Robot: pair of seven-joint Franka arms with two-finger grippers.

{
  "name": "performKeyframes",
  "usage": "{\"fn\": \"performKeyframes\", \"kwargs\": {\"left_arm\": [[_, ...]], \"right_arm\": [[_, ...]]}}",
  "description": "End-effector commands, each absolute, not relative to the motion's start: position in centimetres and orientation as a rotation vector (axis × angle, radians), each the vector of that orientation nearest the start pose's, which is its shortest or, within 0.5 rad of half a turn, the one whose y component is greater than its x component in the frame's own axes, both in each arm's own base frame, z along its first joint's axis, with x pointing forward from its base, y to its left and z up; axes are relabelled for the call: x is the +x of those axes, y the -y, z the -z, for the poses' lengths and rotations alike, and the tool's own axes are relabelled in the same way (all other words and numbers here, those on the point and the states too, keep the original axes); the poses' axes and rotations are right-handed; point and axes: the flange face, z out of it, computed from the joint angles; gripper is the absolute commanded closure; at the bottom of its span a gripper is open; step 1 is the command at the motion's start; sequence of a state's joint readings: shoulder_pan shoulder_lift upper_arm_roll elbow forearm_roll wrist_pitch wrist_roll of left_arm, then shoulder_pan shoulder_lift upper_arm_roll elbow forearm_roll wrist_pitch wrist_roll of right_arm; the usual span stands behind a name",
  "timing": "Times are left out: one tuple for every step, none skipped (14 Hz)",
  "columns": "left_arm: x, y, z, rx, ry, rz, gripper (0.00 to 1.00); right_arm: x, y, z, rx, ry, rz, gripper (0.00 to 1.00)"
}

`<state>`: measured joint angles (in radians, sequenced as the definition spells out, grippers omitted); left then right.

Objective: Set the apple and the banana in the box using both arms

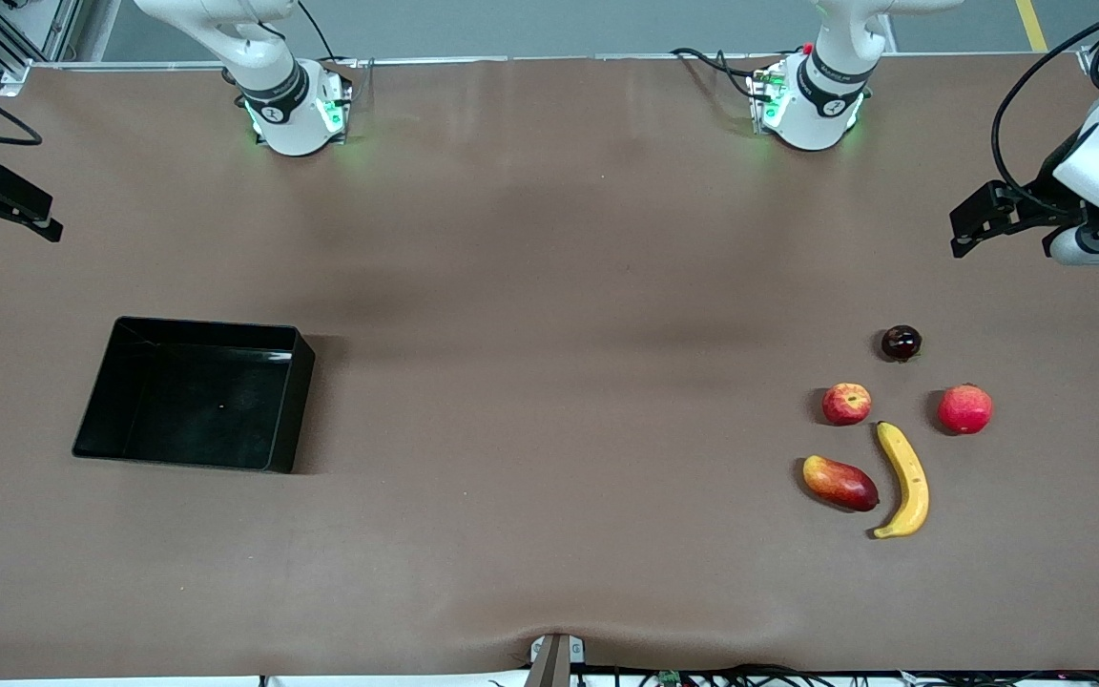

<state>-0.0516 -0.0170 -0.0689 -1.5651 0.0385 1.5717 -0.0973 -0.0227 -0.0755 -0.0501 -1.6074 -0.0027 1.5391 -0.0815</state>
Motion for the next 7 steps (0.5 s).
{"fn": "performKeyframes", "kwargs": {"left_arm": [[54.7,6.3,-64.1,-3.121,-0.033,0.03,0.0],[54.8,6.2,-64.1,-3.119,-0.032,0.033,0.0],[54.9,6.2,-64.1,-3.114,-0.034,0.033,0.0],[55.0,6.2,-63.9,-3.113,-0.03,0.029,0.0],[55.4,6.2,-63.2,-3.111,-0.028,0.01,0.0],[55.9,6.1,-62.5,-3.109,-0.021,-0.009,0.0],[56.4,6.0,-62.5,-3.112,-0.013,-0.004,0.0]], "right_arm": [[52.0,3.7,-65.7,-3.146,0.043,0.04,0.0],[52.0,3.7,-65.8,-3.144,0.043,0.041,0.0],[51.9,3.7,-65.8,-3.144,0.043,0.033,0.0],[51.9,3.7,-65.8,-3.145,0.045,0.033,0.0],[51.9,3.7,-65.8,-3.145,0.046,0.031,0.0],[51.9,3.7,-65.8,-3.145,0.046,0.033,0.0],[51.9,3.8,-65.9,-3.146,0.046,0.036,0.0]]}}
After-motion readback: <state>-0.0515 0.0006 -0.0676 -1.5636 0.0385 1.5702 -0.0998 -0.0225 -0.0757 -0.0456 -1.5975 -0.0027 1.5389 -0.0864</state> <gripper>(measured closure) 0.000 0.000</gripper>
